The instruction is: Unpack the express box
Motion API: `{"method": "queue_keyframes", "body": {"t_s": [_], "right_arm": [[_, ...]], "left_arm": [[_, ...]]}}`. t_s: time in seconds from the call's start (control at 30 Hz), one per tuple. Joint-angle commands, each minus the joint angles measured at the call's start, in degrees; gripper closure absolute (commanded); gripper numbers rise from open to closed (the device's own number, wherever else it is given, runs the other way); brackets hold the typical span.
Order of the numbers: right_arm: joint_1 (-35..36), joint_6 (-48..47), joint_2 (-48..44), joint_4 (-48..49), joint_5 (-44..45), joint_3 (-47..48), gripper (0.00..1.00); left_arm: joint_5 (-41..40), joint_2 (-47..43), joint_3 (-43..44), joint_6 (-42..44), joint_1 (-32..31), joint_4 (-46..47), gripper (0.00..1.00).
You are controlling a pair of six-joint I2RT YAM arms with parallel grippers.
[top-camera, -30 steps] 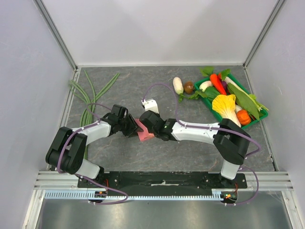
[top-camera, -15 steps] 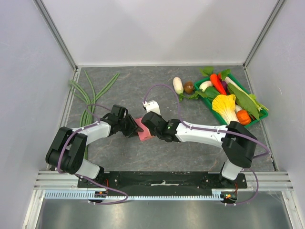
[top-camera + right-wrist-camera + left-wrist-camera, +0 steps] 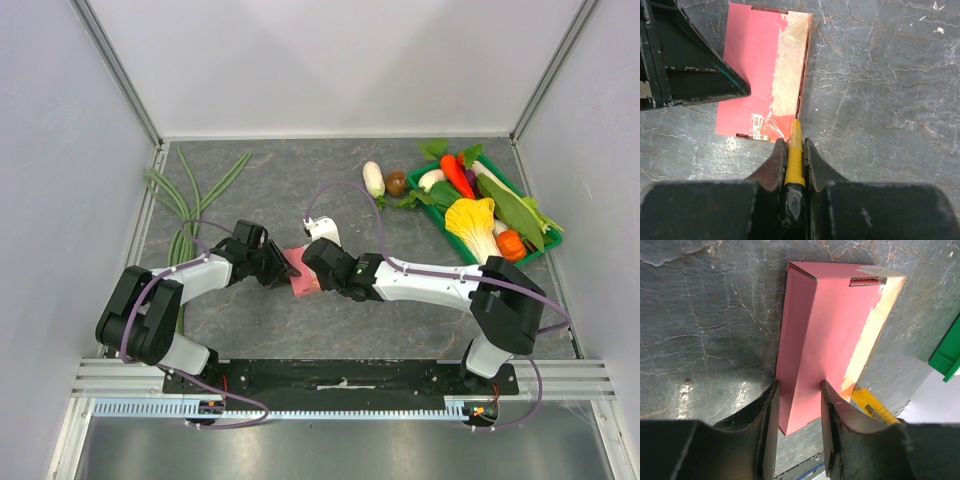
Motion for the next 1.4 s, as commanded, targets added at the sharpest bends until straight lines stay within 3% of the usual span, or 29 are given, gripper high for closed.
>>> {"method": "queue_keyframes", "body": {"t_s": [0.0, 0.13, 0.27, 0.37, 0.43, 0.63, 0.73, 1.23, 1.37], "right_arm": [[0.65, 1.88, 1.21, -3.37, -3.15, -0.87, 1.00], [0.65, 2.24, 2.80, -2.93, -2.89, 0.45, 1.00], [0.73, 1.54, 3.06, -2.93, -2.28, 2.99, 1.00], [0.65, 0.66, 3.42, -3.02, -1.92, 5.46, 1.00], [0.56, 0.48, 3.33, -3.46, -2.36, 7.03, 1.00], [0.65, 1.27, 0.87, -6.09, -4.90, 8.01, 1.00], [0.65, 1.71, 0.17, -7.68, -5.96, 7.84, 1.00], [-0.41, 4.00, 2.97, -11.55, -7.81, 6.25, 1.00], [-0.41, 3.82, 0.26, -11.02, -4.92, 7.48, 1.00]], "left_arm": [[-4.65, 1.49, -1.95, -1.59, 0.51, -1.48, 0.79], [-2.72, 1.49, -2.57, -1.24, 0.42, -0.69, 0.76], [-0.87, 0.79, -3.89, -0.97, 0.51, 1.06, 0.60], [-0.07, 0.52, -4.77, -1.06, 0.51, 2.39, 0.56], [-0.07, 0.78, -4.77, -1.06, 0.51, 2.65, 0.57], [-1.21, 2.80, -3.89, -2.03, 0.51, 2.74, 0.73], [-1.65, 3.42, -3.89, -2.73, 0.51, 2.66, 0.75], [-3.24, 3.78, -4.59, -4.14, 0.42, 2.57, 0.78], [-3.06, 3.78, -4.42, -3.00, 0.51, 2.57, 0.78]]}}
